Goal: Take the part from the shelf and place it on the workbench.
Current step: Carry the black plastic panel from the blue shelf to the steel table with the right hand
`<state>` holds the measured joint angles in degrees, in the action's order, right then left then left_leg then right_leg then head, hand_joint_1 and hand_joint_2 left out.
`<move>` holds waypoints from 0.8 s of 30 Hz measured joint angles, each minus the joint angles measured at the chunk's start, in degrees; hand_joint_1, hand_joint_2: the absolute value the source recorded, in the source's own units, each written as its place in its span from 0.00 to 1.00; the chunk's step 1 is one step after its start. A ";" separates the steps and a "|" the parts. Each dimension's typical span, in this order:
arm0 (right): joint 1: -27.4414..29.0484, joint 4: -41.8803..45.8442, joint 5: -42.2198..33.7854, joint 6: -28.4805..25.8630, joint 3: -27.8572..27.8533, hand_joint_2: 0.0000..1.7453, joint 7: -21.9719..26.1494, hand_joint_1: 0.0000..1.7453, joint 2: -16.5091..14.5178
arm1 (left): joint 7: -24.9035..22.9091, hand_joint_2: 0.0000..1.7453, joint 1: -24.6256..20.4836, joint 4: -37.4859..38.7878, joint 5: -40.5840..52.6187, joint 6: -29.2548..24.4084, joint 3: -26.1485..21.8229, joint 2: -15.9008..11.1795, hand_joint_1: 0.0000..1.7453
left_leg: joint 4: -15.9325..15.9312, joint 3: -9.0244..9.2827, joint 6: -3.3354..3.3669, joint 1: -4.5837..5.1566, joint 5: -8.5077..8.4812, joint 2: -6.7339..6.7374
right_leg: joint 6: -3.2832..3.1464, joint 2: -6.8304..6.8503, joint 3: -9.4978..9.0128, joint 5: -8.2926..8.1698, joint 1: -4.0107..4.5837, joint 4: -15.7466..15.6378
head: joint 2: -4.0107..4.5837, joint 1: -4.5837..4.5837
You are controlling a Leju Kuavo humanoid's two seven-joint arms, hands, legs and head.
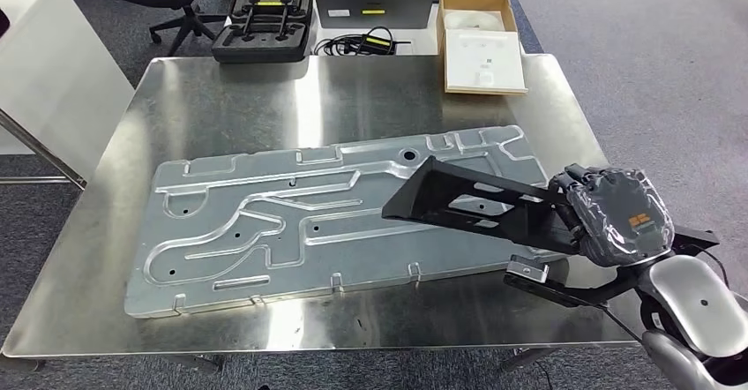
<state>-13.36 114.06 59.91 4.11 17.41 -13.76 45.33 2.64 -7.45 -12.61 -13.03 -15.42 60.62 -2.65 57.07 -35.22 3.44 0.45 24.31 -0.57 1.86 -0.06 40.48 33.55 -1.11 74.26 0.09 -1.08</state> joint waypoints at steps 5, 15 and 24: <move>0.10 -2.46 1.47 2.79 0.44 1.00 2.24 1.00 1.45 | -0.05 1.00 0.03 0.00 0.69 -0.33 0.55 -0.03 0.00 | 1.25 -1.92 -1.09 -0.19 -1.00 -0.09 | 0.27 -0.13 -10.08 -4.13 -0.41 -14.19 | 0.00 -0.01; -4.50 -9.70 14.12 13.38 6.73 1.00 13.81 1.00 5.65 | 0.52 1.00 0.12 0.00 0.53 -1.04 1.18 0.20 0.00 | 17.49 -8.67 -3.47 -0.51 7.18 -0.07 | -2.80 0.07 -8.34 -6.09 0.10 -15.30 | 0.00 -0.20; -7.41 -12.27 14.65 13.43 11.33 1.00 14.00 1.00 6.87 | 0.57 1.00 0.12 -0.01 0.50 -1.22 1.30 0.28 0.00 | 0.22 1.98 -0.96 0.24 1.33 0.10 | -1.40 0.12 -8.51 -6.73 0.44 -16.01 | 0.00 -0.16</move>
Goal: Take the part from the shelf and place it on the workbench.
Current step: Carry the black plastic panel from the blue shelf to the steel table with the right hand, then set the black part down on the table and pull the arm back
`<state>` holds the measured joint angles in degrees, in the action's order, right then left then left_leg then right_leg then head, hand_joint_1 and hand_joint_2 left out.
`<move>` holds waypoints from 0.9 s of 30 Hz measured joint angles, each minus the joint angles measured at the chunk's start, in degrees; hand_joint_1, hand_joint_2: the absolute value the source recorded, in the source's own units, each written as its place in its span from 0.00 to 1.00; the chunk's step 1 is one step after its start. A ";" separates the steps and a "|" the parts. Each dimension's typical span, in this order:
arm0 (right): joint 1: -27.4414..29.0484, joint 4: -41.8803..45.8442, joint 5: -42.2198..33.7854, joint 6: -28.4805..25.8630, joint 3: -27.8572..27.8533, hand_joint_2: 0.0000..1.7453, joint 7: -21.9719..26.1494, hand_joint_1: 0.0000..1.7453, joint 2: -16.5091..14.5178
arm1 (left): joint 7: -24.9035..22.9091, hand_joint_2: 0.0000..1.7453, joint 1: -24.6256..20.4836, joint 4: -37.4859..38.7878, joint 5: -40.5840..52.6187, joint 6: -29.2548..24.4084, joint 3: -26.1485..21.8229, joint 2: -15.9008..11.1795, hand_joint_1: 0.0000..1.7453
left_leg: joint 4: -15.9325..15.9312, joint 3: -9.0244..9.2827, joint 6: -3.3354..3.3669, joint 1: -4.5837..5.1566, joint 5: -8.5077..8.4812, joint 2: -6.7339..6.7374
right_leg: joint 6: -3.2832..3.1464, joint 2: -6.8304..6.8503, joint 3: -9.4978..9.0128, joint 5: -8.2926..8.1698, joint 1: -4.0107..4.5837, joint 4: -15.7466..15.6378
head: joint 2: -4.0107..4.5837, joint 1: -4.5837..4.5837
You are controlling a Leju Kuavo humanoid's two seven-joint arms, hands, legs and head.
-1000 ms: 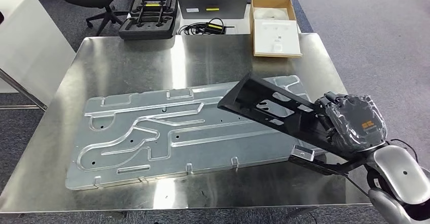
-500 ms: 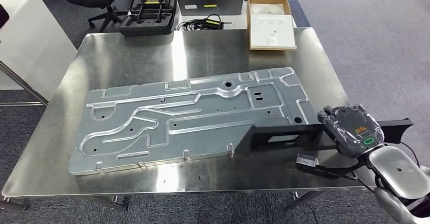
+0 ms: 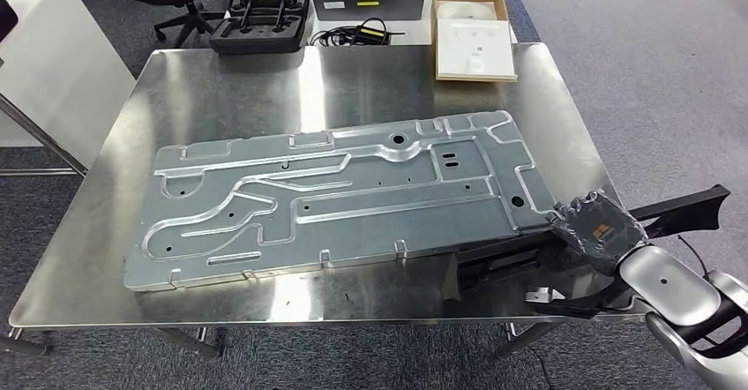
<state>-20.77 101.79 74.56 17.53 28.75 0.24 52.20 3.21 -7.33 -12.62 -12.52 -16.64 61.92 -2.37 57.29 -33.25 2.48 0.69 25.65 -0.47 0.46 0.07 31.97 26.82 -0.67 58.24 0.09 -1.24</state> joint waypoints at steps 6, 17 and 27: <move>-0.15 -1.05 0.46 -0.61 1.93 1.00 0.35 1.00 0.44 | 0.41 1.00 -0.01 0.00 0.51 -0.18 0.05 0.17 0.00 | -1.88 0.60 0.82 -0.39 -1.07 0.23 | 1.11 -0.04 6.88 6.66 -0.44 14.29 | 0.00 0.21; -1.46 -2.12 1.11 -3.72 6.45 0.00 -0.66 0.00 -1.30 | 2.83 1.00 -0.10 -0.02 2.32 -3.70 1.10 0.96 0.00 | 3.00 -0.91 -2.21 -1.32 2.02 0.21 | -0.45 -0.41 0.22 -0.81 -0.57 0.08 | 0.00 -0.06; 0.01 -2.12 -0.80 -4.43 6.71 0.00 -3.14 0.00 -0.35 | 2.37 0.00 -0.07 -0.06 3.39 -7.51 1.42 1.07 0.00 | 1.50 2.38 -1.57 -1.12 2.98 0.20 | -0.30 -0.70 1.06 -1.85 -0.13 0.06 | 0.00 -0.26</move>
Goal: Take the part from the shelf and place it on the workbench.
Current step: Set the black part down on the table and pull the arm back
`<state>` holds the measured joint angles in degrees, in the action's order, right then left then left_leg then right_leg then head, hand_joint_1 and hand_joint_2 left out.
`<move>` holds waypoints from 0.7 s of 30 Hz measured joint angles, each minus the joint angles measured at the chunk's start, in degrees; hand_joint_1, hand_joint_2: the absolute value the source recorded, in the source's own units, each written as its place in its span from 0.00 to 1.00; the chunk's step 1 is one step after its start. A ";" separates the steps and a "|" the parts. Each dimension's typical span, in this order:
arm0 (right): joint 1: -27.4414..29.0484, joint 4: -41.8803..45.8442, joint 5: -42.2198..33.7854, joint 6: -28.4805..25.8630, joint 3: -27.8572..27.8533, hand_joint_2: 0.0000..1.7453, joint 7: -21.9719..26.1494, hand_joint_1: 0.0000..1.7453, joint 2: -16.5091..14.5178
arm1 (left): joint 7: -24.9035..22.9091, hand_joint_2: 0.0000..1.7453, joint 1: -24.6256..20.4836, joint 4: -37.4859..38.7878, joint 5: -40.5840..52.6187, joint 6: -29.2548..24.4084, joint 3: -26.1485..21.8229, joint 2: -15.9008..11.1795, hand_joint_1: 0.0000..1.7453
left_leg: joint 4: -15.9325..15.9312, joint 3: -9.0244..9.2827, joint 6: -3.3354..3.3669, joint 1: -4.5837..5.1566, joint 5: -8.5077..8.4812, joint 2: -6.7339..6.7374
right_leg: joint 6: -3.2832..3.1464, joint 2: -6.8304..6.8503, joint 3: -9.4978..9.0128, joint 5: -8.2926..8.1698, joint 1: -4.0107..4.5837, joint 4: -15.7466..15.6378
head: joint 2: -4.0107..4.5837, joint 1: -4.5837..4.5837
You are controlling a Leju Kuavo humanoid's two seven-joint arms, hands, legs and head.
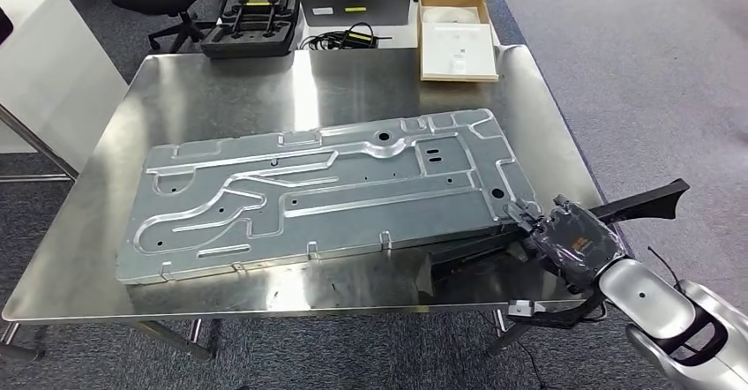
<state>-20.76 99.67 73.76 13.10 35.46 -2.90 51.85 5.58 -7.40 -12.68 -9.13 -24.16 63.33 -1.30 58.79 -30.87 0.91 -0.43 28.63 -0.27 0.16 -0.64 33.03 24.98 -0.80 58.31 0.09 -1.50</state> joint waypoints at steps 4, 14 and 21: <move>1.71 -0.40 -0.05 0.32 0.22 0.00 0.08 0.00 1.06 | -0.76 0.00 -0.05 0.00 0.47 0.15 0.23 0.03 0.00 | -1.73 0.33 1.11 0.27 -0.92 -0.04 | 1.41 -0.01 0.20 -0.04 -0.11 -0.13 | 0.00 0.08; 5.82 -2.02 -0.89 -3.81 0.72 0.00 -2.93 0.00 0.74 | -1.74 0.00 0.02 0.00 1.30 1.34 1.33 0.28 0.00 | -1.05 -1.00 2.04 1.05 -1.39 -0.06 | 1.54 0.21 2.21 1.44 -0.22 4.61 | 0.00 0.14; 6.43 -2.35 -0.89 -4.30 0.72 0.00 -3.17 0.00 0.28 | -1.76 0.00 -0.09 0.00 1.40 1.37 1.49 0.36 0.00 | 3.12 -3.33 0.36 1.20 1.12 -0.11 | -0.31 0.28 0.76 0.73 -0.30 0.60 | 0.00 -0.13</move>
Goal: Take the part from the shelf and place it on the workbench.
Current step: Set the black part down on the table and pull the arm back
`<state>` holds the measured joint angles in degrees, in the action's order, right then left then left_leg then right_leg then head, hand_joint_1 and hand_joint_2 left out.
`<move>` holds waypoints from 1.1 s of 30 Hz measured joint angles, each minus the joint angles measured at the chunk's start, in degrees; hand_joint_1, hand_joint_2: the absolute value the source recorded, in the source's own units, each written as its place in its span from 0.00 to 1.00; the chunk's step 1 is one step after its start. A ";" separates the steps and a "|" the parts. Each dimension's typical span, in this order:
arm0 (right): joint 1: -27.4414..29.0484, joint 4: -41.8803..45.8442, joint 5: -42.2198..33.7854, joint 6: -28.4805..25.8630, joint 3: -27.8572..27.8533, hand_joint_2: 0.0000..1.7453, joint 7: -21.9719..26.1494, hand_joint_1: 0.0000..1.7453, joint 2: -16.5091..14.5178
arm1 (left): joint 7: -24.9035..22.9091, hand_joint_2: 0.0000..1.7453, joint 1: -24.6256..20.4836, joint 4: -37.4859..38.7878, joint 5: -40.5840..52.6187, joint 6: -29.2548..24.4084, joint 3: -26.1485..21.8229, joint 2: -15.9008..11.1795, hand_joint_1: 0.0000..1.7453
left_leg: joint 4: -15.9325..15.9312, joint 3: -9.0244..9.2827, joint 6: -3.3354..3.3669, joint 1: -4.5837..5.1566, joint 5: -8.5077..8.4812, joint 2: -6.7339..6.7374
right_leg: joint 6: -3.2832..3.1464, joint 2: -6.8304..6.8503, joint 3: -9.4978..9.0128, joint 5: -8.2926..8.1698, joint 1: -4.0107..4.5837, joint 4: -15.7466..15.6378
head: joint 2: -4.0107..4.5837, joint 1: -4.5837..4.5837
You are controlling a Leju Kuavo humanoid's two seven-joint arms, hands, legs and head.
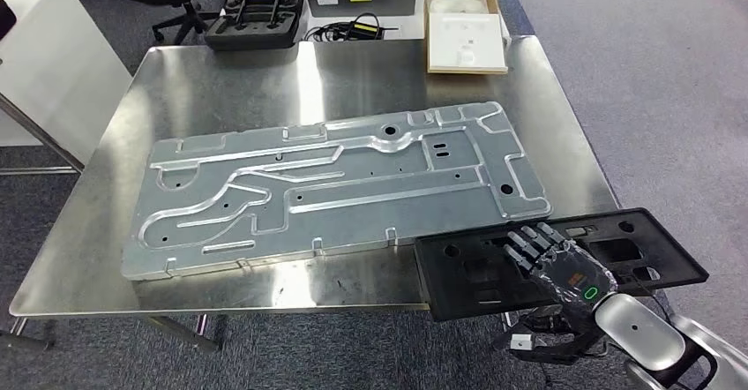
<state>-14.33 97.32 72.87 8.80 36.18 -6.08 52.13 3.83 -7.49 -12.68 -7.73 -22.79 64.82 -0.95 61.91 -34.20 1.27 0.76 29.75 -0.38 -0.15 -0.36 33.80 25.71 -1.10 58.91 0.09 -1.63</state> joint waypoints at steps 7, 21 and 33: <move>0.21 -0.26 -0.09 -1.17 -0.04 0.00 -0.81 0.00 -0.91 | 0.08 0.00 0.05 -0.02 0.06 0.15 0.29 0.12 0.00 | 5.79 -3.92 -0.45 -0.62 -0.69 0.08 | -0.39 0.17 -0.11 0.04 0.02 0.05 | 0.00 -0.17; 1.33 3.75 0.52 -6.78 -2.76 0.00 -3.02 0.00 -1.70 | 0.50 0.00 -0.03 -0.02 0.34 1.22 0.55 0.20 0.00 | -4.69 0.80 1.90 -0.25 -4.25 0.09 | 1.99 0.18 5.76 5.44 -0.13 13.20 | 0.00 -0.03; 0.39 14.76 8.57 -9.38 -3.17 0.00 -4.06 0.00 -6.40 | 0.00 0.00 -0.11 -0.02 -0.32 2.00 0.57 0.27 0.00 | 8.96 -5.61 -1.26 -0.52 3.13 0.04 | -0.39 0.32 -0.07 0.36 -0.04 0.49 | 0.00 -0.51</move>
<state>-13.94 112.08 81.45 -0.58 33.00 -10.14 45.73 3.82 -7.60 -12.70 -8.05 -20.79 65.39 -0.67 70.87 -39.81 0.01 0.25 32.88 -0.35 -0.54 -0.04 33.72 26.06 -1.13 59.40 0.09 -2.15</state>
